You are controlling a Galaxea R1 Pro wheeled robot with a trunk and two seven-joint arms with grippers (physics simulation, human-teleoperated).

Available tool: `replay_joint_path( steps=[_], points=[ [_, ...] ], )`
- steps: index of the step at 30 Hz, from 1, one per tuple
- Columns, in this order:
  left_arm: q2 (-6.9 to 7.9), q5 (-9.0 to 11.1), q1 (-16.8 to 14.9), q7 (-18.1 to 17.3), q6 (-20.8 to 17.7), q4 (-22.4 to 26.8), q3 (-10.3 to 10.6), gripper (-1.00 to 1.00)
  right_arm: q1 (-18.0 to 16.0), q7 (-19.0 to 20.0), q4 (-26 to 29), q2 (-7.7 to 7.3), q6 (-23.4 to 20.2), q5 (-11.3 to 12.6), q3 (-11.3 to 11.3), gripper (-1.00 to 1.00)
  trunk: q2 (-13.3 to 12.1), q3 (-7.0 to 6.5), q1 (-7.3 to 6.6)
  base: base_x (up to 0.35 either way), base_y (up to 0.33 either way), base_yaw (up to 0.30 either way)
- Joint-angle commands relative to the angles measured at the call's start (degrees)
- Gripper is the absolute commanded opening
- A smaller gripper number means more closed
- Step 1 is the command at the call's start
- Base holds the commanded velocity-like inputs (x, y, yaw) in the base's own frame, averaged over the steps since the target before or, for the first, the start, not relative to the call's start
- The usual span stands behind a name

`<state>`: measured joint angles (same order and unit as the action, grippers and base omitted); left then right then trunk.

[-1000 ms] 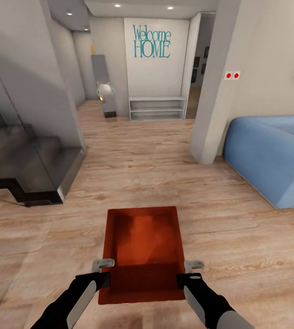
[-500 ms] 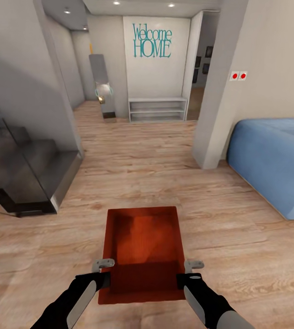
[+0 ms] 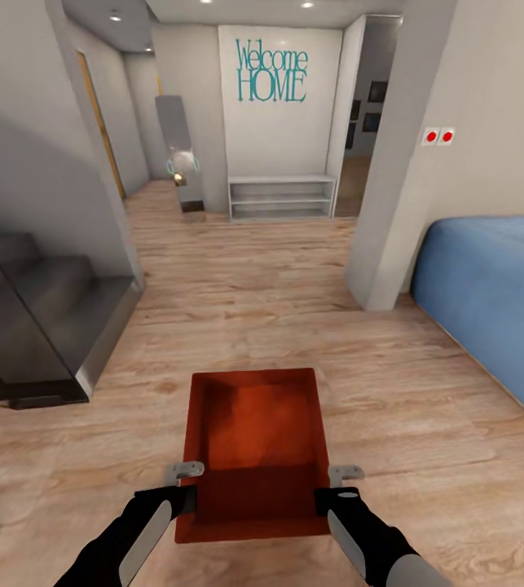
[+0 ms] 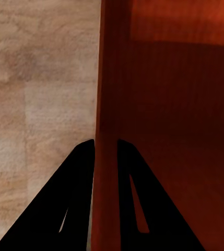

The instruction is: Move the two storage containers from the living room to the garage. In the garage, place one container on the floor and stack the other container on top of it (either order is fine).

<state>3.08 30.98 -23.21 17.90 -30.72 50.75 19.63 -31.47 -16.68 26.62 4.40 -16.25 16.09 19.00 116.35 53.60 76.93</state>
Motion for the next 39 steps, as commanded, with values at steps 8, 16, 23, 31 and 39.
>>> replay_joint_path(
  steps=[8, 16, 23, 31, 39],
  points=[
    [0.09, 0.05, -0.08, 0.56, 4.44, 0.84, -0.05, -1.00, 0.01, -0.30, 0.02, -0.09, -0.30, 0.70, 0.07, -1.00, 0.02, 0.05, 0.03, 0.342, 0.000, 0.000],
    [0.09, 0.05, -0.08, 0.56, 4.44, 0.84, -0.03, -1.00, 0.01, -0.29, 0.02, -0.09, -0.28, 0.70, 0.07, -1.00, 0.02, 0.05, 0.03, 0.342, 0.000, 0.000],
    [0.07, 0.05, -0.08, 0.56, 4.44, 0.84, -0.04, -1.00, 0.01, -0.31, 0.02, -0.08, -0.28, 0.70, 0.07, -1.00, 0.02, -0.14, 0.03, 0.342, 0.000, 0.000],
    [0.09, 0.05, -0.08, 0.56, 4.44, 0.84, -0.07, -1.00, 0.01, -0.33, 0.02, -0.08, -0.28, 0.70, 0.07, -1.00, 0.02, -0.78, 0.03, 0.342, 0.000, 0.000],
    [0.08, 0.05, -0.08, 0.56, 4.44, 0.84, -0.03, -1.00, 0.01, -0.29, 0.02, -0.09, -0.29, 0.70, 0.07, -1.00, 0.02, -1.44, 0.03, 0.342, 0.000, 0.000]
  ],
)
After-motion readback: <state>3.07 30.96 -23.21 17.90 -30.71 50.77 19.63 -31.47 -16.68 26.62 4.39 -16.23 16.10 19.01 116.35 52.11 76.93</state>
